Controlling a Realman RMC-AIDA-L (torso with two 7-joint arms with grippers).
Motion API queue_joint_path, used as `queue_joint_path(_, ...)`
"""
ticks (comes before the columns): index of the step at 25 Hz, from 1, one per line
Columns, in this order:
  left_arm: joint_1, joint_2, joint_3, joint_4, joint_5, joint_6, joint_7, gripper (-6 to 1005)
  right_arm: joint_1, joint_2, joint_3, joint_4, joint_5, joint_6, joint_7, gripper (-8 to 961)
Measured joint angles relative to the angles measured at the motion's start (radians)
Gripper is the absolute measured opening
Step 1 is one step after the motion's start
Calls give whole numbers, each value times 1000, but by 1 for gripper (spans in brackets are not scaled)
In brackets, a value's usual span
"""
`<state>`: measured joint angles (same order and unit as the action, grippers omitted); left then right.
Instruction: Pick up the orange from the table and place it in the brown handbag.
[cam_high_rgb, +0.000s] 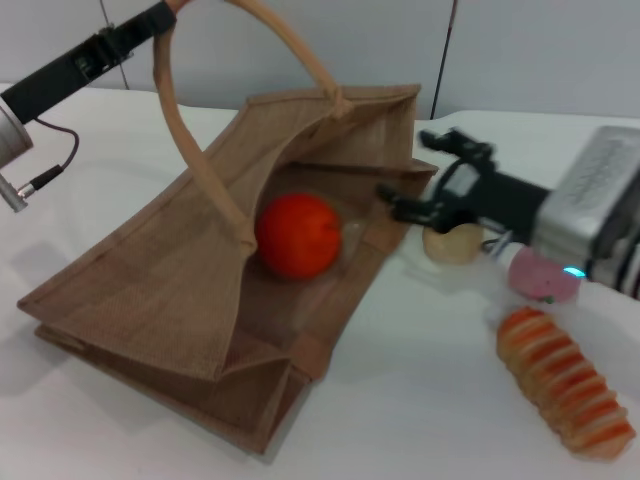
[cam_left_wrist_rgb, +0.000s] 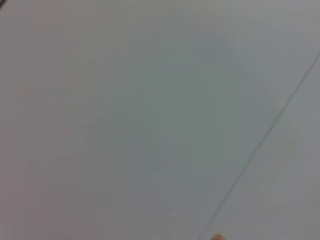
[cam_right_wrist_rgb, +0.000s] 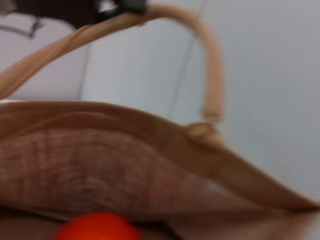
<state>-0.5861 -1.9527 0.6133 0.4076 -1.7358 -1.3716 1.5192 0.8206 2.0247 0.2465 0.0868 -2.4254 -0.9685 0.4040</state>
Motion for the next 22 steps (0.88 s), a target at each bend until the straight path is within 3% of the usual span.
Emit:
queue_joint_path(4, -8, 1, 1, -44, 1, 56, 59, 120, -42, 1, 48, -111, 1, -97, 96, 896)
queue_joint_path(9, -16, -5, 9, -68, 2, 120, 164, 164, -94, 2, 182, -161, 2, -180, 115, 896)
queue_joint_path(14, -25, -34, 1, -97, -13, 205, 354, 208, -128, 4, 314, -177, 3, -227, 110, 897)
queue_joint_path(18, -25, -74, 0, -106, -70, 294, 538, 320, -156, 7, 425, -171, 3, -236, 93, 897)
queue_joint_path(22, -34, -80, 0, -226, -240, 311, 802, 393, -181, 10, 542, -150, 3, -239, 51, 897)
